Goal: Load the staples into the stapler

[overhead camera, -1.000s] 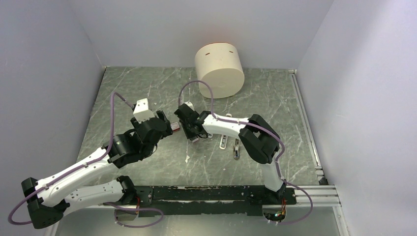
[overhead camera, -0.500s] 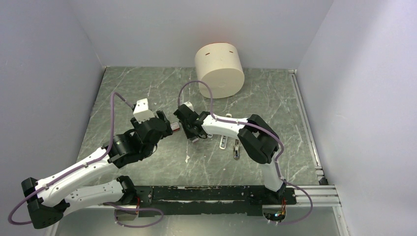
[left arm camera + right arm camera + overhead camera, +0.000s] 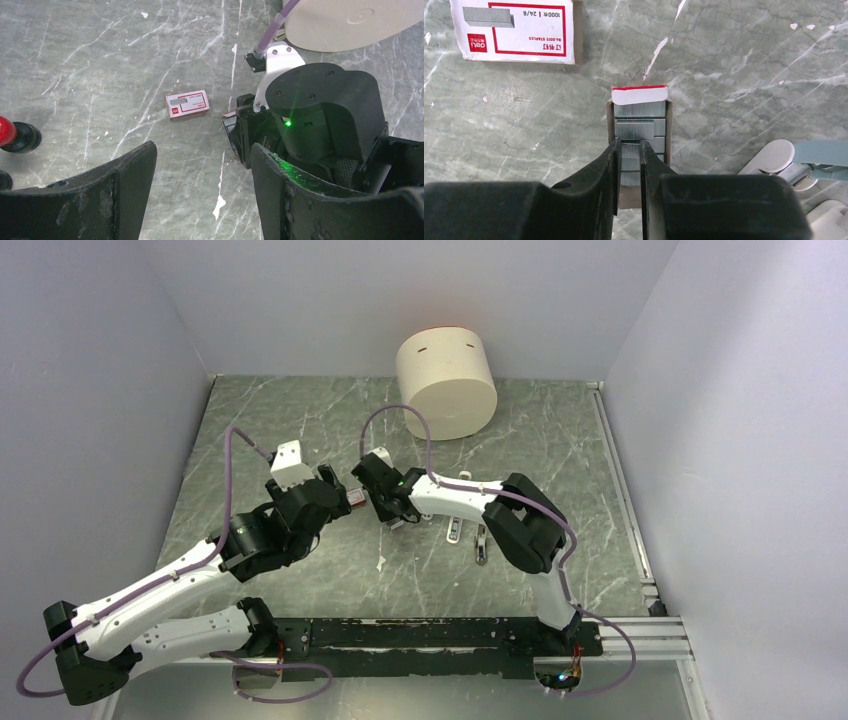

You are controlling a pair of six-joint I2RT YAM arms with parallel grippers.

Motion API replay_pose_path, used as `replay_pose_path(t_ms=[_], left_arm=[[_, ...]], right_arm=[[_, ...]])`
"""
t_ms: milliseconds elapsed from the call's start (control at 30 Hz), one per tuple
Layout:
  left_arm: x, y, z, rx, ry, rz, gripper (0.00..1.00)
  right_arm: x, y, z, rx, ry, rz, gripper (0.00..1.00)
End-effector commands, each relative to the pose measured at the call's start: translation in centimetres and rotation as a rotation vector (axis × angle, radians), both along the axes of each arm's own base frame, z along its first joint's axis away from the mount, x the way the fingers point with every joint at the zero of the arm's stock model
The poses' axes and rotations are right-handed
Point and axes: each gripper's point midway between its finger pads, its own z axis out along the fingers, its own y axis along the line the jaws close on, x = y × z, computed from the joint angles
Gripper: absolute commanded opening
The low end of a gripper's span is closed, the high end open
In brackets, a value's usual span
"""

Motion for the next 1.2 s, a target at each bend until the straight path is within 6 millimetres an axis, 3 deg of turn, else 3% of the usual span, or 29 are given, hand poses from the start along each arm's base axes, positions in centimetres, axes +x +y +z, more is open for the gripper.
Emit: replay_pose_path(t_ms=[0, 200, 333, 633, 833, 967, 1167], left_arm=[[0.2, 0.4, 1.1, -0.022, -0.022, 0.027, 0.73], [0.2, 0.5, 1.3, -0.022, -0.025, 0.029, 0.73], [0.2, 0.6, 1.5, -0.023, -0.033, 0.032, 0.74], [0.3, 0.6, 1.9, -0.024, -0.042, 0.032, 0.74], [0.5, 0.2, 1.7, -0.018, -0.036, 0.024, 0.74], [0.5, 0.1, 1.7, -0.021, -0.034, 0.022, 0.74], [0.4, 0.1, 1.6, -0.025, -0.032, 0.022, 0.74]], right_arm=[[0.3, -0.3, 1.4, -0.005, -0.036, -0.001, 0.18], [-0.9, -0.6, 3.6, 0.030, -0.027, 0.048, 0.19], [-2.5, -1.6, 3.8, 0.028, 0.010, 0.102, 0.19], [-7.7, -5.6, 2.7, -0.007, 0.157, 0.148, 0.20], [-10.9, -6.9, 0.9, -0.033, 0.237, 0.188, 0.21], [-12.0, -7.3, -0.3, -0.071, 0.258, 0.214, 0.21], [-12.1, -7.5, -0.9, -0.097, 0.258, 0.231, 0.22]])
